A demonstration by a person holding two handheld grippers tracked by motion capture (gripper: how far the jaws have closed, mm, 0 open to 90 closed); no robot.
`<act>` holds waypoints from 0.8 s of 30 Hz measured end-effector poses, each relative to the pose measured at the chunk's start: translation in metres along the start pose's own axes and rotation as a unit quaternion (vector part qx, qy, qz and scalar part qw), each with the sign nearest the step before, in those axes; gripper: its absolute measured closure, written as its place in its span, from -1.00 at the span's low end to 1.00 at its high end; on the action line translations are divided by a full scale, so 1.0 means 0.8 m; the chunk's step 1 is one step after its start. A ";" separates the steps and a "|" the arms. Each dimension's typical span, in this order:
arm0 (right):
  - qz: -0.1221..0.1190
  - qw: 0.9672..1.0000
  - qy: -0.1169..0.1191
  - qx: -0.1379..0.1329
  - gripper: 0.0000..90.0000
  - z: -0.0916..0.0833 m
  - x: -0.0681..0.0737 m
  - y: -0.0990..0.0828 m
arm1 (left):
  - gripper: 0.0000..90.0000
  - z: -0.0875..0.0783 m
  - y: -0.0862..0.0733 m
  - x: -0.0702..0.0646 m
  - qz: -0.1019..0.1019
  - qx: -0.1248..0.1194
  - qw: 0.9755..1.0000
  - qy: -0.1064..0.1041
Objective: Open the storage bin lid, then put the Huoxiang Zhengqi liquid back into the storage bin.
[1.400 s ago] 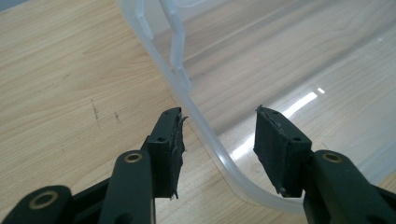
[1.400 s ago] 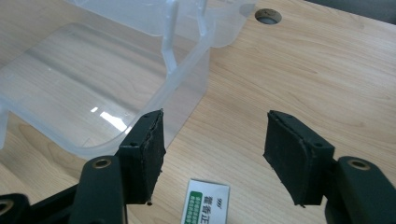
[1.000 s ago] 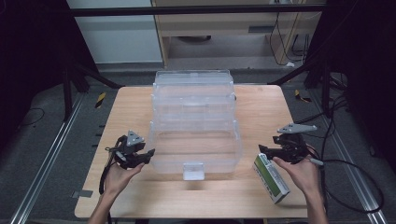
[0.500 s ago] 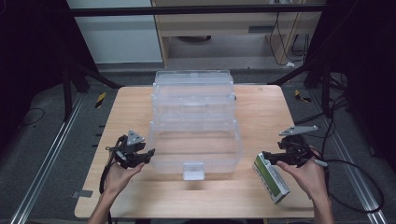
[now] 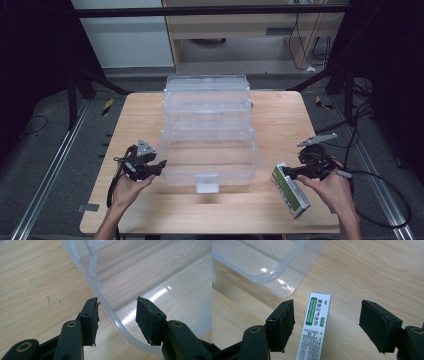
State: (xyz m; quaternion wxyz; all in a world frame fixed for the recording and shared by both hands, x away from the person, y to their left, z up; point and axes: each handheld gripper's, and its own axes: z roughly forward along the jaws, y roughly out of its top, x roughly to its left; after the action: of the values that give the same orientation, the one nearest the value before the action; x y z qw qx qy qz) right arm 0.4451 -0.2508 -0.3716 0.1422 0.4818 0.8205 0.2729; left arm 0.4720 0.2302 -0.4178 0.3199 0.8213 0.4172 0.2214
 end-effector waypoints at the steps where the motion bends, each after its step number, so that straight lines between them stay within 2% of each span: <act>1: 0.000 1.000 0.001 0.004 -0.36 -0.001 0.001 0.000 | 0.15 0.000 0.000 0.001 -0.001 0.000 1.000 -0.001; 4: -0.002 1.000 0.000 0.016 -0.32 -0.001 0.003 0.002 | 0.15 0.001 0.000 0.002 0.000 0.001 1.000 0.000; 6: -0.002 0.999 0.000 0.033 -0.32 -0.001 0.005 0.004 | 0.14 0.000 -0.001 0.002 -0.002 0.000 1.000 0.000; 10: -0.017 0.998 -0.003 0.062 -0.28 -0.001 0.008 0.009 | 0.15 -0.002 -0.001 0.003 -0.003 -0.003 1.000 0.002; 13: -0.022 0.997 -0.002 0.070 -0.28 0.000 0.010 0.011 | 0.14 -0.004 -0.001 0.003 -0.005 -0.002 1.000 0.002; 20: -0.028 0.996 0.000 0.084 -0.27 0.008 0.014 0.010 | 0.11 -0.023 0.005 0.005 -0.014 -0.030 0.999 -0.003; 24: -0.024 0.996 0.001 0.090 -0.24 0.010 0.013 0.007 | 0.09 -0.040 0.007 0.014 -0.020 -0.051 0.998 0.006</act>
State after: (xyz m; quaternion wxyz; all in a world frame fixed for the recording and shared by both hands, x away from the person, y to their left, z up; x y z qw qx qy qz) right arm 0.4481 -0.2369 -0.3746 0.1042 0.4725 0.8531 0.1952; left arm 0.4608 0.2482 -0.3906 0.3633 0.7940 0.4239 0.2405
